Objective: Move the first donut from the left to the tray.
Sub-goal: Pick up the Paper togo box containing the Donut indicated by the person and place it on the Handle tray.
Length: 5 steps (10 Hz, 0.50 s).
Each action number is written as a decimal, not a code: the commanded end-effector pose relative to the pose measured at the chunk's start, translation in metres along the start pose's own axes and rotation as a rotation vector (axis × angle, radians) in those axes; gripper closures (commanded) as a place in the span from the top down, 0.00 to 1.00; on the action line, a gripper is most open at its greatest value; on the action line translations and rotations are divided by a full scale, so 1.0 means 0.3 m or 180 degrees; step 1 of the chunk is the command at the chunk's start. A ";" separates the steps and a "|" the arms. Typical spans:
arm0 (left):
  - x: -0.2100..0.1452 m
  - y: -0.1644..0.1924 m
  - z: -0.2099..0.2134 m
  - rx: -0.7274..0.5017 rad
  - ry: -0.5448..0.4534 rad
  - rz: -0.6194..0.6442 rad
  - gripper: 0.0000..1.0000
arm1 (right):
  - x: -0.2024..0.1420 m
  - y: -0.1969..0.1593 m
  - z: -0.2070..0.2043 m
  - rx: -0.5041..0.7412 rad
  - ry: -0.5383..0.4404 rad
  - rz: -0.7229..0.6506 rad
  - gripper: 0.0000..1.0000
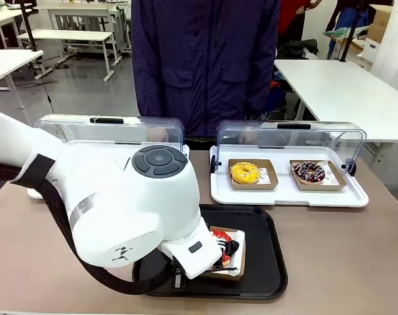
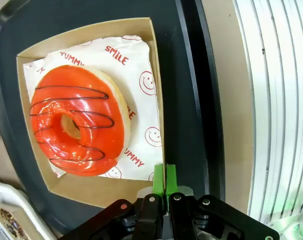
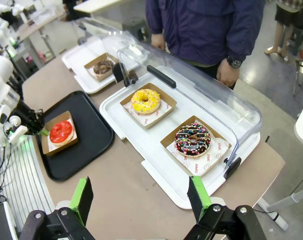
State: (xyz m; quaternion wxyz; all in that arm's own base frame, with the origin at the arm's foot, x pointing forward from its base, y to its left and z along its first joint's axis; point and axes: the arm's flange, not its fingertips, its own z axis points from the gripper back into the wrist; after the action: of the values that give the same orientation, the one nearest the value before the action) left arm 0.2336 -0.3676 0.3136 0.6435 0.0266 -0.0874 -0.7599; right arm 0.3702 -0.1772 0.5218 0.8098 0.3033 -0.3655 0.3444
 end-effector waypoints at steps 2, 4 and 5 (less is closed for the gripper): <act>0.016 0.007 -0.003 -0.0019 -0.0033 0.0119 0.02 | 0.005 -0.006 -0.003 0.0017 -0.0094 0.0083 1.00; 0.023 0.014 -0.014 -0.0013 -0.0045 0.0090 0.58 | 0.005 -0.006 -0.003 0.0017 -0.0094 0.0083 1.00; 0.025 0.015 -0.006 0.0011 -0.0048 0.0124 0.58 | 0.005 -0.006 -0.003 0.0017 -0.0094 0.0083 1.00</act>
State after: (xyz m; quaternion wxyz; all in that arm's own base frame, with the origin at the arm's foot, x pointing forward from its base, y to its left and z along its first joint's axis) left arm 0.2369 -0.3716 0.3115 0.6478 0.0229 -0.0856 -0.7567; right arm 0.3702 -0.1772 0.5219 0.8098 0.3034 -0.3655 0.3445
